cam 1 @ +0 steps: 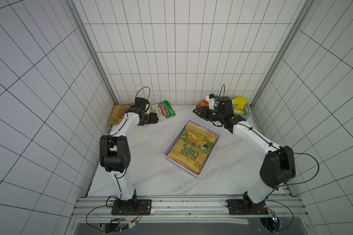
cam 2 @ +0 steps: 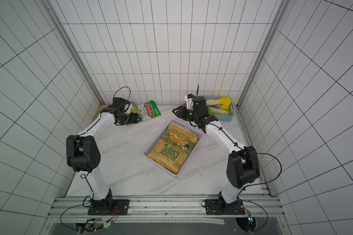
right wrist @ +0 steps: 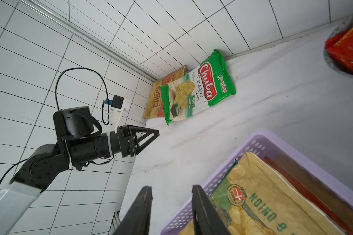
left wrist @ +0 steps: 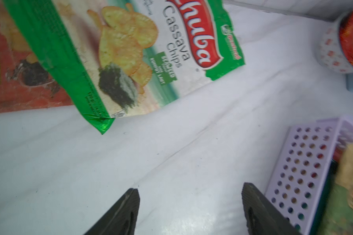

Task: Put the potato chips into the basket
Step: Place the potato chip in the basket, then pick up the potato chip from the center of the board.

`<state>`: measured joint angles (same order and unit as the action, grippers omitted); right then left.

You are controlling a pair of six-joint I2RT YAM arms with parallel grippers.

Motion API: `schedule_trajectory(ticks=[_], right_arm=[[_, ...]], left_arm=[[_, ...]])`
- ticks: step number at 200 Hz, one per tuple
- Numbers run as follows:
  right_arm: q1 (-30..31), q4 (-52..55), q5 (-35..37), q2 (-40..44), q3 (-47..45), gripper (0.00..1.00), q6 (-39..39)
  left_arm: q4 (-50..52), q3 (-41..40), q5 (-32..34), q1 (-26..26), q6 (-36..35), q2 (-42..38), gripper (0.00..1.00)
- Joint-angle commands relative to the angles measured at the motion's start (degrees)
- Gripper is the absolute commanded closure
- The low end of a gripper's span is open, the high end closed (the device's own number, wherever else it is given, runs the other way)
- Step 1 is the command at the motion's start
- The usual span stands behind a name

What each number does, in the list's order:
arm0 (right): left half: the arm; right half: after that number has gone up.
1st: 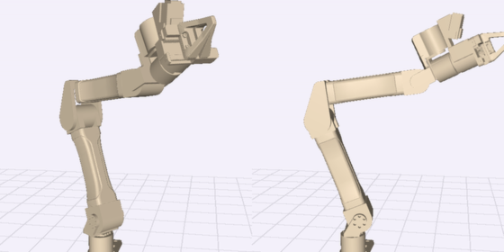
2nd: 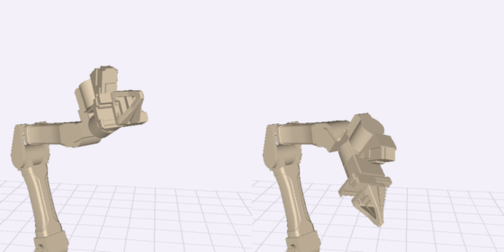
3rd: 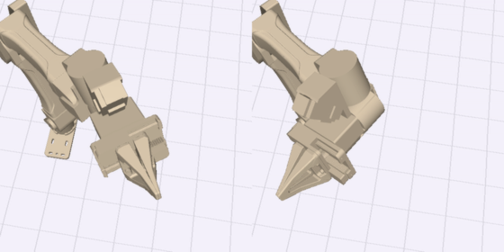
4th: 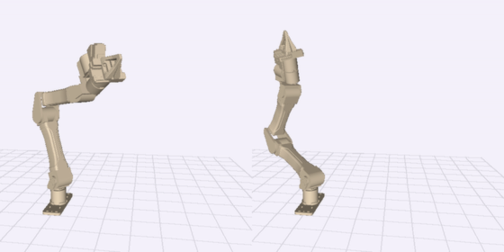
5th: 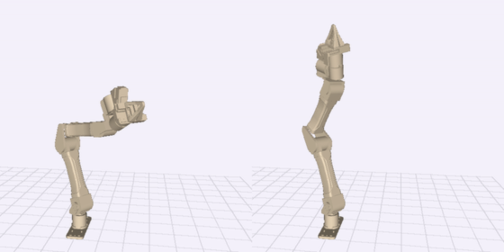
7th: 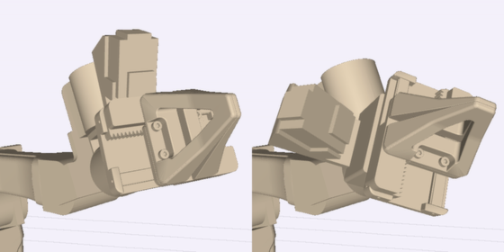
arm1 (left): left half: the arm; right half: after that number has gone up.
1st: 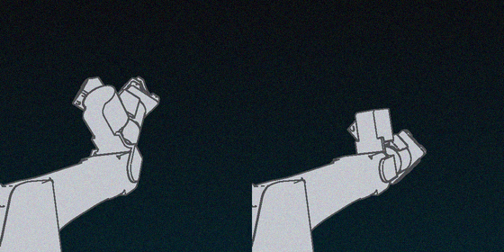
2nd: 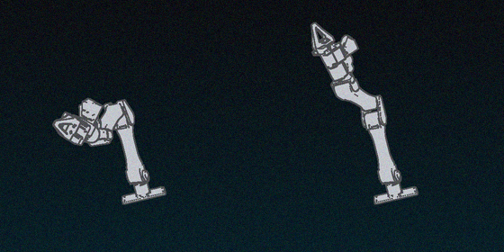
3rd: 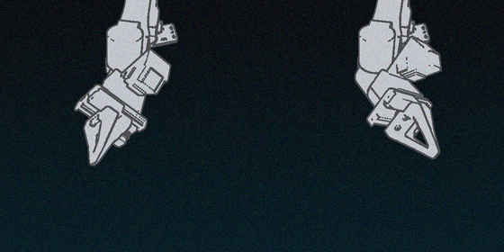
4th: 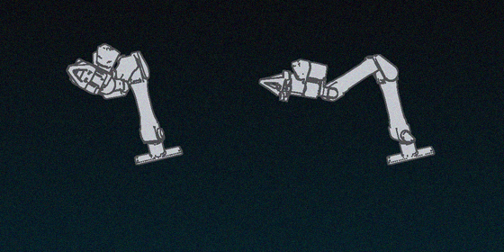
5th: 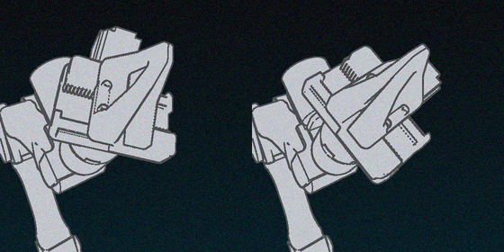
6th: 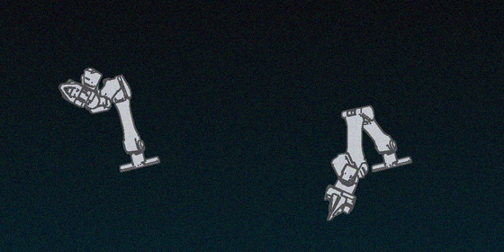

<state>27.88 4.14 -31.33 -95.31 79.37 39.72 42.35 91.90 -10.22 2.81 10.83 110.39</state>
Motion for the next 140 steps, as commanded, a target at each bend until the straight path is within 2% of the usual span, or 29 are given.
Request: schedule_trajectory(ticks=[1, 16, 38, 62, 90, 140], right_arm=[[0.5, 1.0, 2.1, 2.2, -3.6, 0.63, -2.3], [0.4, 1.1, 3.0, 3.8, -5.5, 0.63, -2.6], [0.5, 1.4, 3.7, 5.7, -7.4, 0.63, -3.3], [0.4, 2.4, 4.4, 7.9, -8.7, 0.63, -3.9], [0.4, 3.7, 4.9, 11.2, -10.0, 0.64, -4.8], [0.4, 5.6, 5.0, 17.3, -13.2, 0.64, -5.9]], left_arm=[[-6.3, 2.8, 6.0, -2.4, 13.6, 2.4, 0.22], [-8.5, 3.7, 7.9, -3.4, 18.4, 4.8, 0.22], [-11.8, 6.1, 3.8, -5.4, 23.3, 9.0, 0.23], [-13.9, 7.9, 4.0, -6.6, 26.7, 12.3, 0.25], [-16.3, 9.2, 3.4, -7.1, 27.5, 14.8, 0.30], [-16.3, 12.9, 4.3, -7.5, 29.5, 19.9, 0.31]])
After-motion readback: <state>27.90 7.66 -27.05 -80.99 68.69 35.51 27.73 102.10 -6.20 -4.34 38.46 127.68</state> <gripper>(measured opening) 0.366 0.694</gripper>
